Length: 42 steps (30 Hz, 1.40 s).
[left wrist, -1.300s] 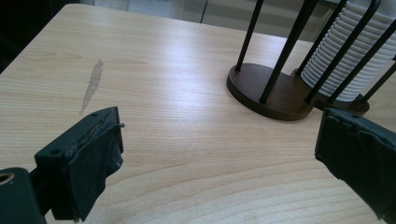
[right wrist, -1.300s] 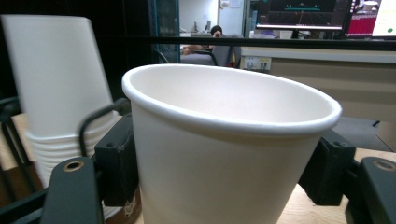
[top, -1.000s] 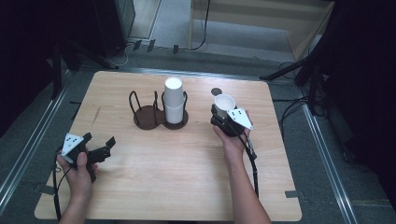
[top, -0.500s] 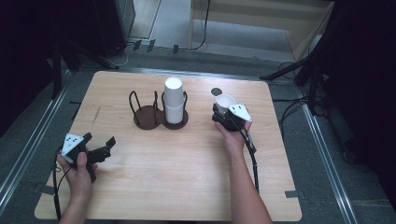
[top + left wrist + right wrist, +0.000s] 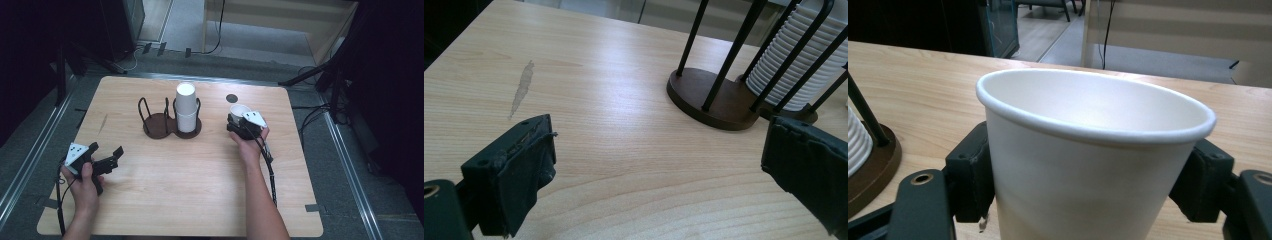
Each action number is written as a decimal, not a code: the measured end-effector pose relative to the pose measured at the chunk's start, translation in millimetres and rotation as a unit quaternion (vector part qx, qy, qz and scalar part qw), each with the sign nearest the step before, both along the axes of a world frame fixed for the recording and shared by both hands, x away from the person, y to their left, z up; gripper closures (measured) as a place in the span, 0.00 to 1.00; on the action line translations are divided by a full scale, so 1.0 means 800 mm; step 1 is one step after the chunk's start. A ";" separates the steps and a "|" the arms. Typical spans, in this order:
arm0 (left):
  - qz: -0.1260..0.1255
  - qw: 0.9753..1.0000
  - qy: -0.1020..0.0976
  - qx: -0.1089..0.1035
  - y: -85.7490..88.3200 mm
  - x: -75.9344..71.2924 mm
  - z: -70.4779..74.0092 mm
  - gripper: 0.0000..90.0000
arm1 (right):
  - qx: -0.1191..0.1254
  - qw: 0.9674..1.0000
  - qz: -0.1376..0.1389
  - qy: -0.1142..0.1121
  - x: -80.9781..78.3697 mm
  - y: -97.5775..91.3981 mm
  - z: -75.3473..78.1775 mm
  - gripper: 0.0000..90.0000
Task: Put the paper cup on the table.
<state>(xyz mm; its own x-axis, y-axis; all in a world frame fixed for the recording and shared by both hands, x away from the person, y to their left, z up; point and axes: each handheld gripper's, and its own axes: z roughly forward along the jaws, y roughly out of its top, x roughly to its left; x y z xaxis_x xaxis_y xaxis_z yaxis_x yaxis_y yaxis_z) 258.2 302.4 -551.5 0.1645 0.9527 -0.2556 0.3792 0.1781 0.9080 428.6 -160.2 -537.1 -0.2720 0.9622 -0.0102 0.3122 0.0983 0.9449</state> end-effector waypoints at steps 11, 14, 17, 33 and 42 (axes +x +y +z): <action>0.001 1.000 0.002 -0.002 0.000 0.000 0.000 0.02 | 0.011 1.000 -0.007 -0.004 -0.004 -0.001 -0.003 0.26; 0.001 1.000 0.001 -0.003 0.000 0.001 0.000 0.02 | 0.015 1.000 -0.006 -0.002 -0.006 -0.001 -0.004 0.25; 0.001 1.000 0.002 -0.003 0.001 0.001 0.000 0.02 | 0.007 1.000 -0.007 -0.001 -0.007 -0.001 -0.005 0.23; 0.000 1.000 0.003 -0.005 0.001 0.001 0.000 0.02 | 0.021 0.999 -0.039 0.023 -0.015 -0.002 0.004 0.00; -0.001 1.000 0.004 -0.006 0.002 0.001 0.000 0.02 | 0.019 1.000 -0.016 0.009 -0.035 -0.010 0.017 0.00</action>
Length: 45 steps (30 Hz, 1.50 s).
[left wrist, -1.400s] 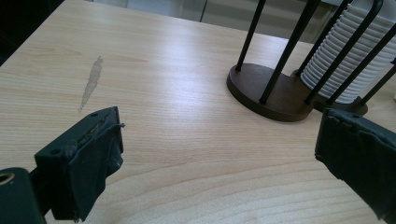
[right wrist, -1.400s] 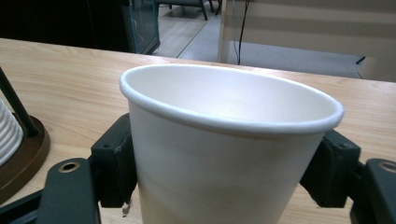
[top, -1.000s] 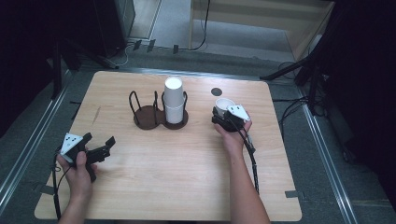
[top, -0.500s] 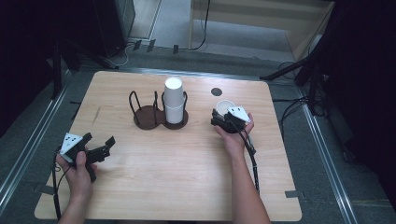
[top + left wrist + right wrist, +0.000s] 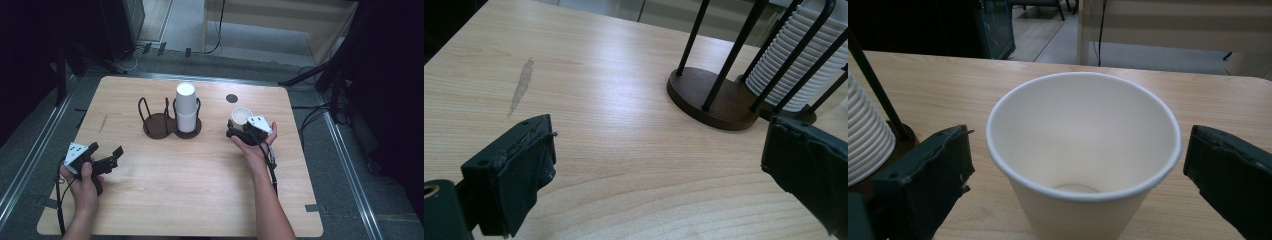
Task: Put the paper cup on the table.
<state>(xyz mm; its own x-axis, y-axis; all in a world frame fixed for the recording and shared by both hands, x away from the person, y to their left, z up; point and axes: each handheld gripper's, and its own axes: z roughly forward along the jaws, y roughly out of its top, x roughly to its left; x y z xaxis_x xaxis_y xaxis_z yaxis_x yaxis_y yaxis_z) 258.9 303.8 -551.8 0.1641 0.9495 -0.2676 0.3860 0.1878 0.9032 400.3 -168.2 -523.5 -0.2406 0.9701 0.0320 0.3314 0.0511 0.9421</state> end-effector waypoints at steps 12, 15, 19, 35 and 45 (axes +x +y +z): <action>0.000 1.000 0.000 0.001 0.000 0.000 0.000 0.02 | 0.022 1.000 0.016 -0.013 -0.037 -0.023 0.012 0.00; -0.001 1.000 0.001 0.000 0.000 0.000 0.000 0.02 | 0.032 0.999 0.017 -0.018 -0.048 -0.031 0.016 0.00; -0.003 1.000 0.001 0.001 -0.001 0.000 0.000 0.02 | 0.034 0.999 0.025 -0.027 -0.061 -0.041 0.021 0.00; -0.005 1.000 0.000 0.001 -0.002 -0.001 0.000 0.02 | 0.031 0.999 0.028 -0.031 -0.105 -0.086 0.016 0.00; -0.001 1.000 -0.001 0.002 -0.002 -0.001 0.000 0.02 | 0.034 0.999 0.012 -0.028 -0.124 -0.126 0.004 0.00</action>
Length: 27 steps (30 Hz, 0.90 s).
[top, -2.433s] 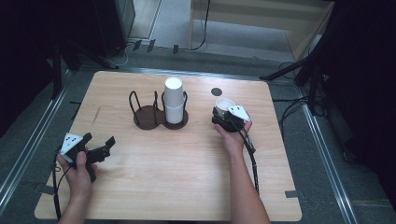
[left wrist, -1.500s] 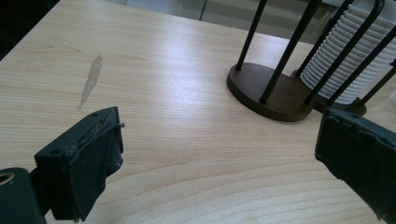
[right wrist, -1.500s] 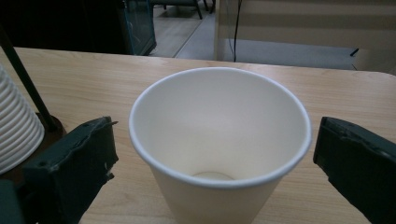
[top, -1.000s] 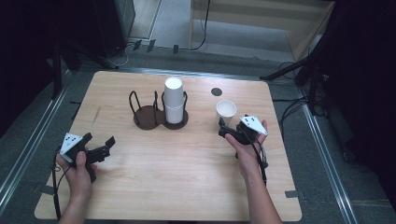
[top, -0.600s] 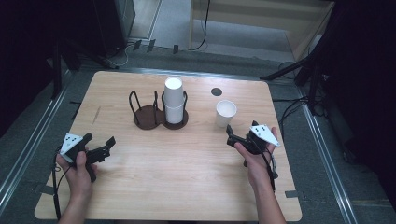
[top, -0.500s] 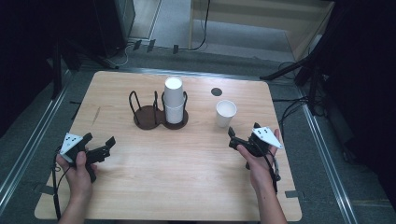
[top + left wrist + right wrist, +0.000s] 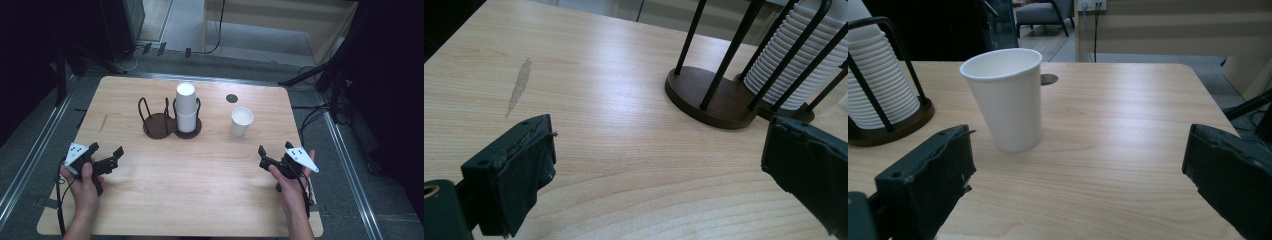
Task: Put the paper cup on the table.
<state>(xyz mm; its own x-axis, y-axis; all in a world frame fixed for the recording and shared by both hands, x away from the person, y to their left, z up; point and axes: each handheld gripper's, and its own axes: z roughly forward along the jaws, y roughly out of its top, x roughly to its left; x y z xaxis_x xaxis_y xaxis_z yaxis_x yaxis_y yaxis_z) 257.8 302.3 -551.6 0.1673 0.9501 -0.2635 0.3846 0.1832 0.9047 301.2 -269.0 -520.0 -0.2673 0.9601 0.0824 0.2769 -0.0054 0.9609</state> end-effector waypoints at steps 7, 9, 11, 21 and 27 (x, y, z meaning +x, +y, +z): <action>0.000 1.000 0.000 0.005 -0.001 0.000 0.000 0.02 | -0.009 1.000 -0.008 0.008 -0.015 -0.026 -0.012 0.01; 0.000 1.000 0.000 0.006 -0.001 0.000 0.000 0.02 | -0.010 1.000 -0.013 0.010 -0.019 -0.033 -0.014 0.01; 0.001 1.000 -0.002 0.007 -0.001 -0.001 0.000 0.02 | -0.011 1.000 -0.016 0.009 -0.023 -0.041 -0.016 0.01; 0.004 1.000 -0.005 0.011 -0.003 -0.001 0.000 0.02 | -0.019 0.999 -0.030 0.021 -0.045 -0.078 -0.027 0.04; 0.006 1.000 -0.006 0.008 -0.003 -0.003 0.000 0.02 | -0.006 0.999 -0.028 0.022 -0.054 -0.092 -0.031 0.04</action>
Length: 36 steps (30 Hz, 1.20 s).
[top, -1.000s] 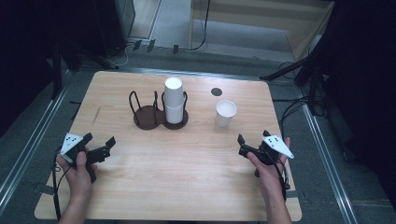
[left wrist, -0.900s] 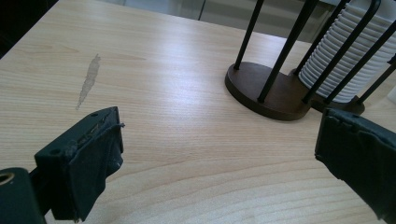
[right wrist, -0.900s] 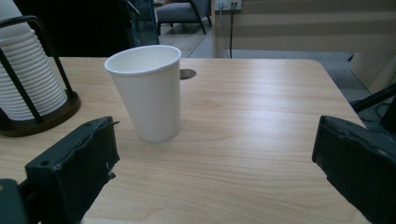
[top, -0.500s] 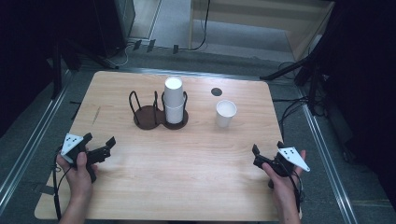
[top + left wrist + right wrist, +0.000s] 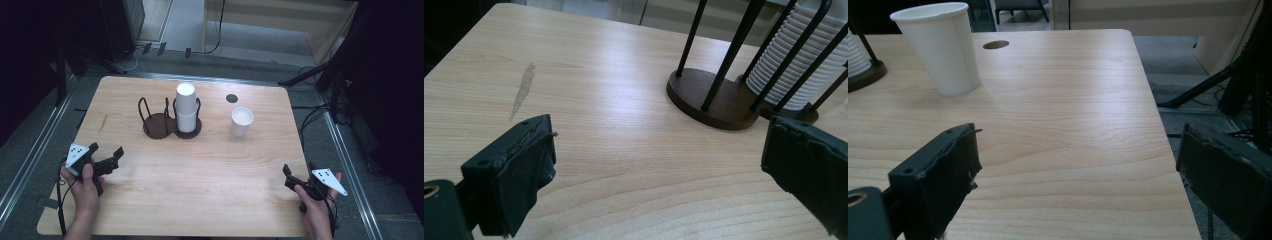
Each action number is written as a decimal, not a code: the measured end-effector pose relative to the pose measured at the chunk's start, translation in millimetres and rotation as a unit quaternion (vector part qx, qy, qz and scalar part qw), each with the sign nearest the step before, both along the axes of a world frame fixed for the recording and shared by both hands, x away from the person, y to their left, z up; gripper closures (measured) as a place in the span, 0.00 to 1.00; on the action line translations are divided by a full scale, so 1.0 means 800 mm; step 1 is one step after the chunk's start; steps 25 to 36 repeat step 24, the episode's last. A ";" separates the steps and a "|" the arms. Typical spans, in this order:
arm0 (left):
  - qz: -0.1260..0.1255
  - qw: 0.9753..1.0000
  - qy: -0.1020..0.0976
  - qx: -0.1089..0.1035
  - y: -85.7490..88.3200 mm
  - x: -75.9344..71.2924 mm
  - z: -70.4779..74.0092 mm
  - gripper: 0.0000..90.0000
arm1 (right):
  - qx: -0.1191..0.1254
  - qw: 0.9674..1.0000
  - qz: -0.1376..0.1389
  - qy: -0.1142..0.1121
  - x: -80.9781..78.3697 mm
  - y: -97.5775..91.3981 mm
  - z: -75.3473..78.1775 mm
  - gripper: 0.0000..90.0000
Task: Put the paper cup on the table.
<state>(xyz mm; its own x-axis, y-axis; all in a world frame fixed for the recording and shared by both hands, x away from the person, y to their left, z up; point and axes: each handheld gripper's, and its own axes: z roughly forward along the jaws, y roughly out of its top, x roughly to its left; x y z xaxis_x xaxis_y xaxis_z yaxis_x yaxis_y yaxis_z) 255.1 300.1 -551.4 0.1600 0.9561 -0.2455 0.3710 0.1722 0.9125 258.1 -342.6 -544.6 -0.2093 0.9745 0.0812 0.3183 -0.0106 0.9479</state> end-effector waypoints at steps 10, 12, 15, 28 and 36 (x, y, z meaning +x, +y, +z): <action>0.002 1.000 -0.003 0.017 -0.005 -0.002 0.000 0.02 | -0.094 0.994 0.029 0.048 -0.004 0.026 -0.001 0.16; 0.003 1.000 -0.003 0.019 -0.006 -0.002 0.001 0.02 | -0.112 0.992 0.026 0.049 -0.005 0.032 -0.002 0.14; 0.003 1.000 -0.005 0.023 -0.007 -0.004 0.001 0.02 | -0.102 0.994 0.014 0.046 -0.006 0.029 -0.002 0.14; 0.001 1.000 -0.005 0.019 -0.006 -0.004 0.000 0.02 | -0.058 0.996 0.016 0.062 -0.003 0.019 -0.001 0.14; 0.001 1.000 -0.005 0.019 -0.006 -0.004 0.000 0.02 | -0.058 0.996 0.016 0.062 -0.003 0.019 -0.001 0.14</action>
